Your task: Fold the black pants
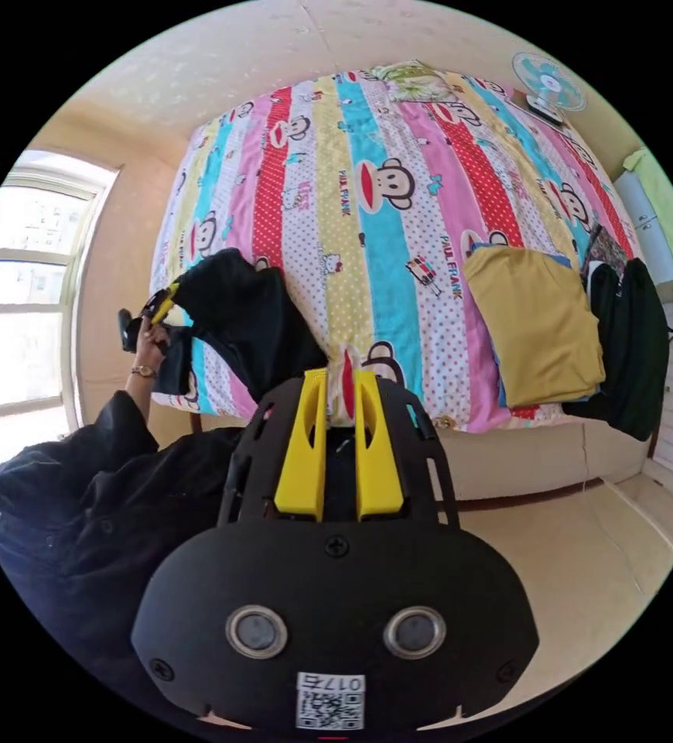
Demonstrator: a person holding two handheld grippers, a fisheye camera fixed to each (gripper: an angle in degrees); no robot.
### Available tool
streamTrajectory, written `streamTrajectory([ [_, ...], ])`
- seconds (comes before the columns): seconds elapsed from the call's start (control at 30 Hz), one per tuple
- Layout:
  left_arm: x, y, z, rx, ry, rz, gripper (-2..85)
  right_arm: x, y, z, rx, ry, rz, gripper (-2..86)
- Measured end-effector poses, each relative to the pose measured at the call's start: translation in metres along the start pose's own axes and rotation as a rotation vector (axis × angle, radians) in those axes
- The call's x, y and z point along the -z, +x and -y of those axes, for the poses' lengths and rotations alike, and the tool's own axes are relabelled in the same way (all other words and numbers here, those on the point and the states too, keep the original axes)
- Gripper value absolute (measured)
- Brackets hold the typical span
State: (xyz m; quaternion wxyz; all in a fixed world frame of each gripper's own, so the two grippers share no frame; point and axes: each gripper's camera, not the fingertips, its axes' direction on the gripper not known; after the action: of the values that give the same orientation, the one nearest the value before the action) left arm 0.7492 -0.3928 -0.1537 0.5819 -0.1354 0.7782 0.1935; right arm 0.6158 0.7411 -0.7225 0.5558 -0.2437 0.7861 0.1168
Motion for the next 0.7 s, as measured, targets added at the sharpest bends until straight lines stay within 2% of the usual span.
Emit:
streamTrajectory([
  [0.2, -0.090, 0.118, -0.095, -0.257, -0.147, 0.019, 6.1, 0.006, -0.104, 0.016, 0.310, 0.021, 0.177, 13.6],
  [0.3, -0.122, 0.150, -0.138, -0.288, -0.189, -0.029, 5.7, -0.016, -0.162, 0.028, 0.479, -0.020, 0.224, 15.1],
  [0.4, -0.142, 0.168, -0.166, -0.317, -0.231, 0.008, 5.3, -0.052, -0.200, 0.039, 0.580, -0.132, 0.226, 16.4],
  [0.57, -0.171, 0.182, -0.203, -0.343, -0.272, 0.092, 5.2, -0.113, -0.216, 0.035, 0.550, -0.337, 0.121, 16.3],
  [0.7, -0.205, 0.195, -0.237, -0.334, -0.292, 0.169, 5.2, -0.161, -0.204, 0.007, 0.411, -0.472, -0.035, 12.4],
])
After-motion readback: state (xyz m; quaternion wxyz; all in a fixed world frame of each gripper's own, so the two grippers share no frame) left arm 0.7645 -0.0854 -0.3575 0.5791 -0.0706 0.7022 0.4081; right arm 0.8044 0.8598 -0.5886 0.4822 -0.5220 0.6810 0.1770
